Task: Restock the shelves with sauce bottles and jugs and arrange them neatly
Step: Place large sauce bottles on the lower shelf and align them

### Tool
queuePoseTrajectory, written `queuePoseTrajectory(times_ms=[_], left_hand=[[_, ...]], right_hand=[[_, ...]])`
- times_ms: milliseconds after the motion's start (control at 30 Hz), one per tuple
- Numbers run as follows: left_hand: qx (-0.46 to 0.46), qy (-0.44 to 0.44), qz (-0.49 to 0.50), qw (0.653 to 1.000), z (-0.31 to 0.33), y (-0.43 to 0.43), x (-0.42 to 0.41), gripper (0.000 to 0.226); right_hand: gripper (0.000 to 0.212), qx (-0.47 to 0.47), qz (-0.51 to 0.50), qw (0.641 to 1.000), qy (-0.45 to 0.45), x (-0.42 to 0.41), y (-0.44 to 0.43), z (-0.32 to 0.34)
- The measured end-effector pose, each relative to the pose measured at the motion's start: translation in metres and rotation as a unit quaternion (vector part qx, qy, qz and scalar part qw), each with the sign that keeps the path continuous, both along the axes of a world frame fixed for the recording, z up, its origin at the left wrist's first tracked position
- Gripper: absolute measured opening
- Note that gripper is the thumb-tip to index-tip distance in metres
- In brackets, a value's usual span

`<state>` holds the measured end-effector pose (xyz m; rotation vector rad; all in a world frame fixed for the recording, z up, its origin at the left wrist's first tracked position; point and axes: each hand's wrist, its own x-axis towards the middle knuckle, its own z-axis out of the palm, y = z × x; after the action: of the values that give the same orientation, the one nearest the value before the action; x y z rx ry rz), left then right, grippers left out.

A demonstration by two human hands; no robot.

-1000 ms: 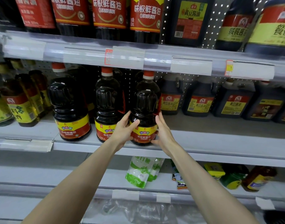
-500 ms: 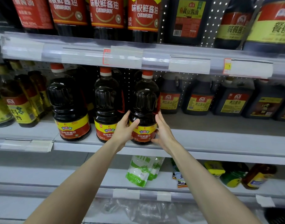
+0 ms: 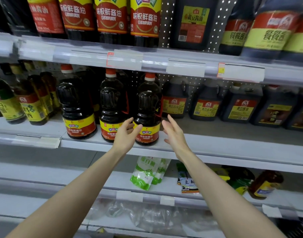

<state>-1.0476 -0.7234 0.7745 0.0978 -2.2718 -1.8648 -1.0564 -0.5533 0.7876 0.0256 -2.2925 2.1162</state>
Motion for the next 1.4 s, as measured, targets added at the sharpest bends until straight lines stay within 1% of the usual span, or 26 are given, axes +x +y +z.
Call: queuePoseTrajectory(times_ms=[233,400,633,833,933,1067,1267,1400], left_hand=[[-0.045,0.039,-0.027,0.998,0.033,0.022,0.042,0.058],[-0.028,0.089,-0.046,0.995,0.072,0.036,0.076,0.055],[-0.017,0.138,-0.118,0.983,0.103,0.067,0.145,0.051],[-0.047,0.158,-0.159,0.973,0.123,0.093,0.181,0.05],[-0.044,0.15,-0.165,0.974,0.12,0.103,0.189,0.049],[-0.031,0.119,-0.147,0.981,0.1,0.129,0.191,0.05],[-0.019,0.078,-0.138,0.987,0.076,0.192,0.185,0.046],[-0.013,0.052,-0.119,0.991,0.046,0.232,0.181,0.041]], right_hand=[[0.054,-0.005,-0.025,0.999,0.031,0.043,0.027,0.03],[0.051,0.0,-0.055,0.996,0.075,0.087,0.047,0.07],[0.049,0.035,-0.109,0.986,0.12,0.174,0.084,0.108],[0.047,0.052,-0.131,0.982,0.128,0.217,0.114,0.125],[0.047,0.046,-0.133,0.982,0.123,0.227,0.126,0.119],[0.047,0.052,-0.121,0.985,0.112,0.229,0.153,0.097],[0.046,0.067,-0.091,0.99,0.088,0.21,0.212,0.069],[0.042,0.082,-0.06,0.993,0.055,0.193,0.248,0.031]])
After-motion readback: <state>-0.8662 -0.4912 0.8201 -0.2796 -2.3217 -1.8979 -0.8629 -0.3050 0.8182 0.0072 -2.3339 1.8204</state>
